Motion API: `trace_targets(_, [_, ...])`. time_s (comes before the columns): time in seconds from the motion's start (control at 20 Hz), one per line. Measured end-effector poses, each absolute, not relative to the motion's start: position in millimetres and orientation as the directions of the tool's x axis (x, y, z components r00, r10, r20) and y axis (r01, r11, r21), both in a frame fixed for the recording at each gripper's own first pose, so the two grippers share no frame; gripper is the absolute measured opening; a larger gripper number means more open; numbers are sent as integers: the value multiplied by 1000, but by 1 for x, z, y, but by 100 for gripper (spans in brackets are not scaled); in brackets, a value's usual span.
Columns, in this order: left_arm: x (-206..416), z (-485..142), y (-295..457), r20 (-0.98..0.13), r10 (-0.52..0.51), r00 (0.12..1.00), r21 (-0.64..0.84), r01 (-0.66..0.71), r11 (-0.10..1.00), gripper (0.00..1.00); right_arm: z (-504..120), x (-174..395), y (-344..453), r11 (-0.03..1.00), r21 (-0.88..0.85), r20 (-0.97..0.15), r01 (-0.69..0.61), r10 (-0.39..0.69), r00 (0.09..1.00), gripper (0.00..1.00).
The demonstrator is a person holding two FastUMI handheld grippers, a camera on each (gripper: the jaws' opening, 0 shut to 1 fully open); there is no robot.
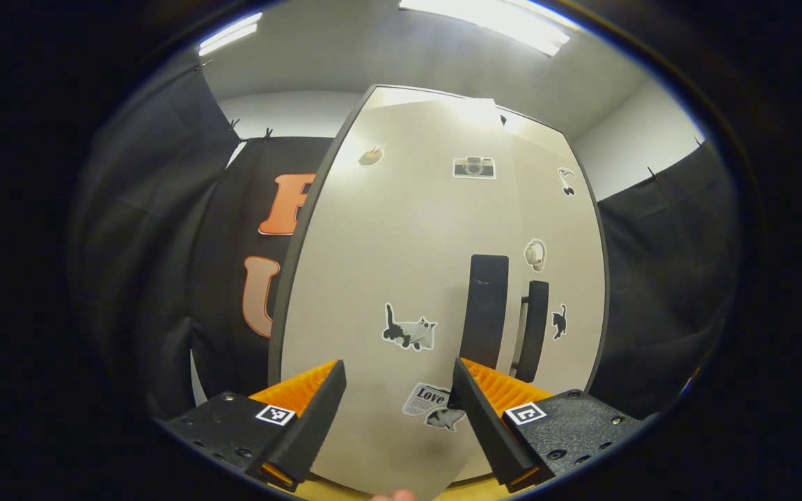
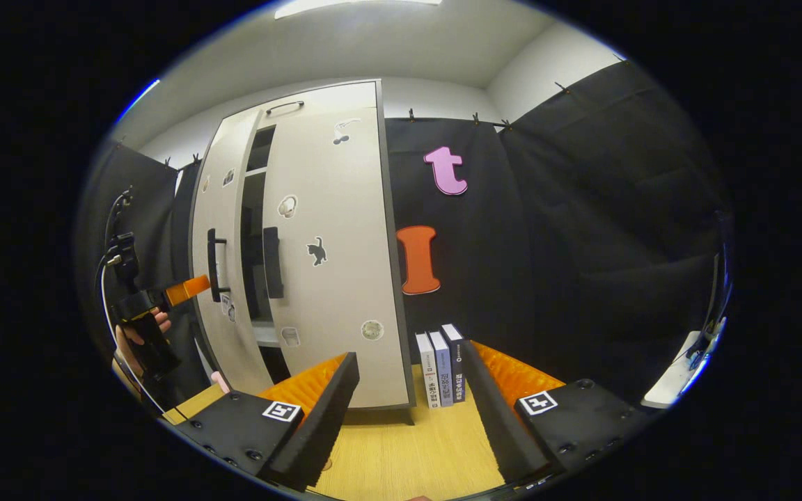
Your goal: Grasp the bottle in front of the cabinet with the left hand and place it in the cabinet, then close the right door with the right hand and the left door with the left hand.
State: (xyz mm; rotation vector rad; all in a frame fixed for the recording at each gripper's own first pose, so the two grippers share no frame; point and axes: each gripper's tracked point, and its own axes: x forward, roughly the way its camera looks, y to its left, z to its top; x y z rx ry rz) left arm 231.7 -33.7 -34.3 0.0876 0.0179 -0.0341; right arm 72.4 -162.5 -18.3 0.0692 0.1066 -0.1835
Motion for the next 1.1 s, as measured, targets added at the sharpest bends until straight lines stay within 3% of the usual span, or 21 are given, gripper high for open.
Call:
trace_targets(0.6, [246,-47,-44,-15,0,1000,76,1,997,94,-9,68,-169,972,59,-103,225,-219,970,98])
trace_targets(0.7, [245,-49,-51,-28,-31,999,48,32,998,94,-6,67,-169,973,53,-94,223,-218,971,98])
trace_targets(1.1, [181,-16,-44,-7,-19,1000,-3,19,1000,94,-4,68,-146,990,48,-107,132,-126,986,98])
